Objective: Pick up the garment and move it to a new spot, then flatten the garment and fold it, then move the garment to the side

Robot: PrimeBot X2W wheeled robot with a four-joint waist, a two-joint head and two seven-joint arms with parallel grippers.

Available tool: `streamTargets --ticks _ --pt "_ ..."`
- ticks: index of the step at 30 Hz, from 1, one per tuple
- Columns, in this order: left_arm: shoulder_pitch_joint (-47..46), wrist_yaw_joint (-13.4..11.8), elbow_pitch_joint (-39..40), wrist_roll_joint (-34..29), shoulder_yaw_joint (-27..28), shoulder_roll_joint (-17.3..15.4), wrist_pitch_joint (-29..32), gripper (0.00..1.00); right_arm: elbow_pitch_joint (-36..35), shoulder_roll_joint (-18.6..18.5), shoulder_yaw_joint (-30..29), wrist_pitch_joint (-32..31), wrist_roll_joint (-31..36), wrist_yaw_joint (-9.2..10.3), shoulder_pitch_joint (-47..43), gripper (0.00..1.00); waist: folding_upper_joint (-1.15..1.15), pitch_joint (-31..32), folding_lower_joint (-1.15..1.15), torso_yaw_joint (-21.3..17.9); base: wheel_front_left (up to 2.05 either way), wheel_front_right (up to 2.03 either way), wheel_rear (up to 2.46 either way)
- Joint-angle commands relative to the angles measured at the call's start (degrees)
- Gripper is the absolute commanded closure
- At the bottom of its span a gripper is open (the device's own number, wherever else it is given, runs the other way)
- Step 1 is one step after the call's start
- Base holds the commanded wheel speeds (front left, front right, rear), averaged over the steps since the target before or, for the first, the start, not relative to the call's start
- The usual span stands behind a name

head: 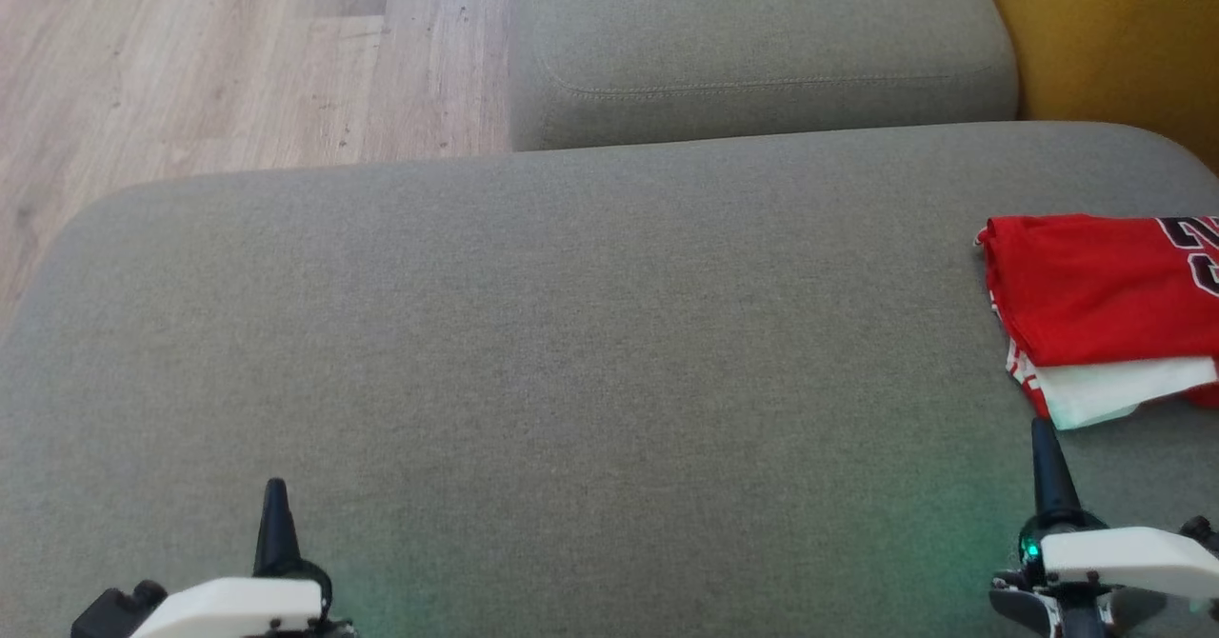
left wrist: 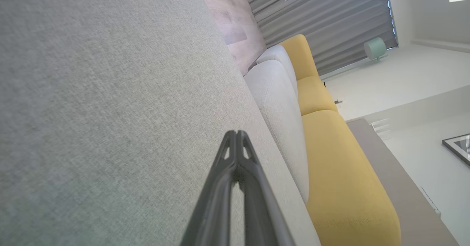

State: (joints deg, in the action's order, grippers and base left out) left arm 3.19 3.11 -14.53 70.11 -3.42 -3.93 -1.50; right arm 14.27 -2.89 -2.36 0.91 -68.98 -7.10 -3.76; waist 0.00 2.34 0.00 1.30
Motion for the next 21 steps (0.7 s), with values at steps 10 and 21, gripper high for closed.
streamTargets --ticks 10,21 --pt "-5.2 1.7 1.3 7.7 3.6 -0.7 1.9 1.0 -1.3 -1.3 -0.3 -1.8 -8.0 -0.31 5.1 1.0 0.0 -0.8 0.0 -0.4 0.0 0.0 0.0" --pt "-7.0 2.9 1.0 15.1 5.4 -0.7 3.8 1.0 -0.8 -1.3 -1.2 -3.7 -15.6 -0.34 7.3 1.0 0.0 -1.6 0.0 -0.8 0.0 0.0 0.0"
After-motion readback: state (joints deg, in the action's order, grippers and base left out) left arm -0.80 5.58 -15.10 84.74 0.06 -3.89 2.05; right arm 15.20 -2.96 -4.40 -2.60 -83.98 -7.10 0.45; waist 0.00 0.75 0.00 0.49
